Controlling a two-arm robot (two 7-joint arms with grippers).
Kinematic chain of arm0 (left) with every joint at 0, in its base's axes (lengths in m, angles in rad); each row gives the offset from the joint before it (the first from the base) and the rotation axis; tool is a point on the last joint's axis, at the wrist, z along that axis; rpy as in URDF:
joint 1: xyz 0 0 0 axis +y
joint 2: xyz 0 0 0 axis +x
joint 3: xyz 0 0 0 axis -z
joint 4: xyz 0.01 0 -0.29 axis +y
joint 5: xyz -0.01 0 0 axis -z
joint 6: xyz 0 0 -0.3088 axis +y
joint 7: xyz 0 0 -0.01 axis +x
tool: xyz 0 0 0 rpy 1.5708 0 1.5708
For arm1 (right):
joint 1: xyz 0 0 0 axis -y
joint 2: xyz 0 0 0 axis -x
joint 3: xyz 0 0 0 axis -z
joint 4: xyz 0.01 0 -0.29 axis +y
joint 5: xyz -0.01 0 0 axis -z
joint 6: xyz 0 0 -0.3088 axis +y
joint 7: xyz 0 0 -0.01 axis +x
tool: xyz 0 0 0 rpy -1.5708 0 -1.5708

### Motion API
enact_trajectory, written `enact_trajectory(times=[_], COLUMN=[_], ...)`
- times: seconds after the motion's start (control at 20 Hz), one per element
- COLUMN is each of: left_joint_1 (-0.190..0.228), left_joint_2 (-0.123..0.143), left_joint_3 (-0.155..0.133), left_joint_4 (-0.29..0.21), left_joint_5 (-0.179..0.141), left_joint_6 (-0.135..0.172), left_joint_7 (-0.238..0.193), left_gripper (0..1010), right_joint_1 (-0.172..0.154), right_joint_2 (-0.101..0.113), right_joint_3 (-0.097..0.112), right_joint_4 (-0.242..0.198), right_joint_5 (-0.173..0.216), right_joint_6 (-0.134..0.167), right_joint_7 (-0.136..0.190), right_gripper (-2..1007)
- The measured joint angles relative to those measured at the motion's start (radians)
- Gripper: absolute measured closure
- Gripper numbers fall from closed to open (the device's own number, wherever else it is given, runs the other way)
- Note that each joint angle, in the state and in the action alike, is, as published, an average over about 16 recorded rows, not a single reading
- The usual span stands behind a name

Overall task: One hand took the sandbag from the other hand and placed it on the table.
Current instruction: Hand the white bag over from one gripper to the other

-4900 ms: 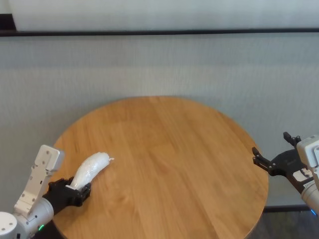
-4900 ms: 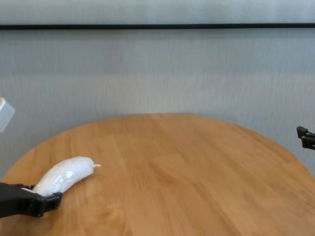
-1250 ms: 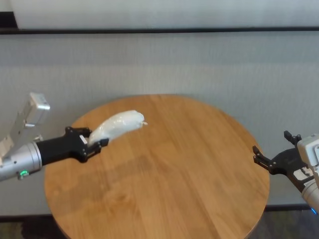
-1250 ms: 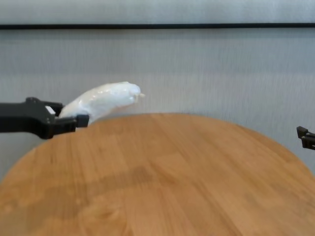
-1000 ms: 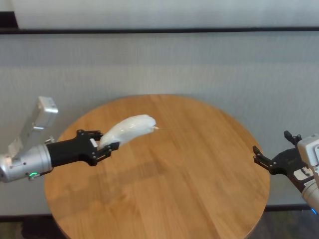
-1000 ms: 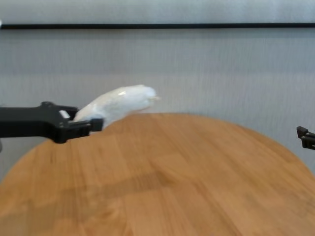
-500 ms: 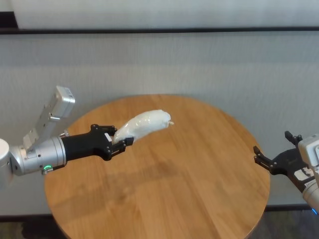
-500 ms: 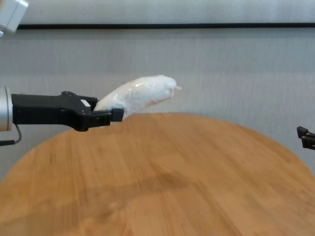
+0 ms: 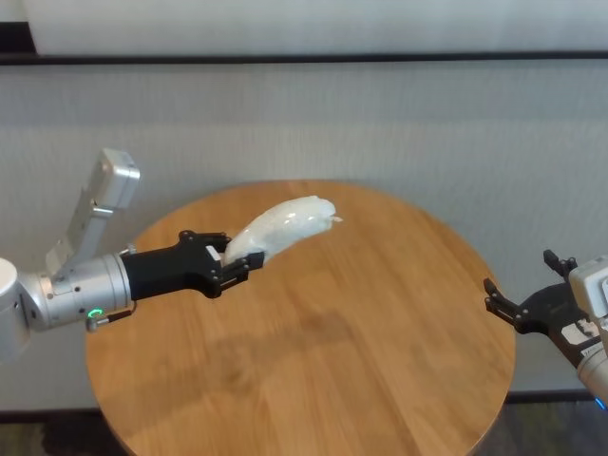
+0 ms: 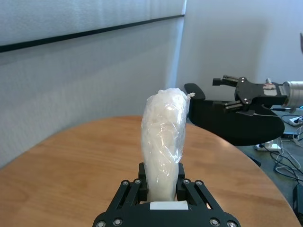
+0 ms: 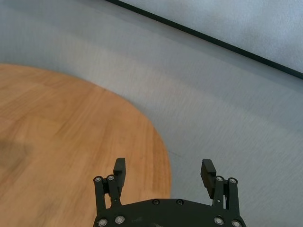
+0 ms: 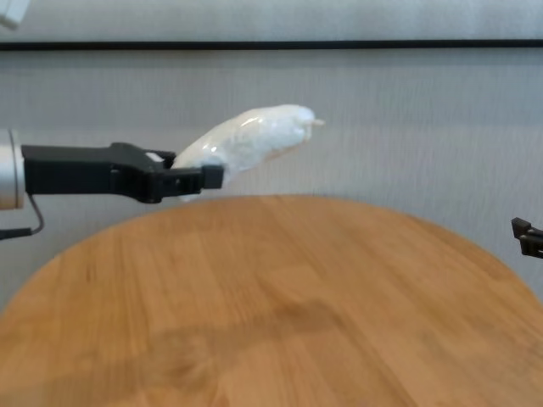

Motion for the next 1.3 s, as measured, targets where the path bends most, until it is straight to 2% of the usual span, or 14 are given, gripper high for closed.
enact_trajectory(times=[0.25,0.5,0.8,1.1,1.3], left_joint_1=[-0.006,-0.017,-0.026,-0.026,-0.026], left_joint_2=[0.007,0.016,0.025,0.027,0.026], left_joint_3=[0.023,0.052,0.074,0.076,0.074], left_joint_4=[-0.024,-0.035,-0.039,-0.039,-0.039], left_joint_5=[-0.017,-0.017,-0.014,-0.013,-0.013], left_joint_6=[0.013,0.011,0.004,0.002,0.002], left_joint_7=[-0.038,-0.072,-0.097,-0.098,-0.098], left_gripper=[667,667,667,667,667], right_joint_1=[0.0,0.0,0.0,-0.001,0.0], right_joint_2=[0.0,0.0,0.007,0.016,0.02], right_joint_3=[0.0,0.0,-0.006,-0.024,-0.039], right_joint_4=[0.0,0.0,-0.016,-0.053,-0.077], right_joint_5=[0.0,0.0,-0.009,-0.05,-0.104], right_joint_6=[0.0,0.0,-0.009,-0.04,-0.08], right_joint_7=[0.0,0.0,0.027,0.061,0.073], right_gripper=[5,5,4,4,4])
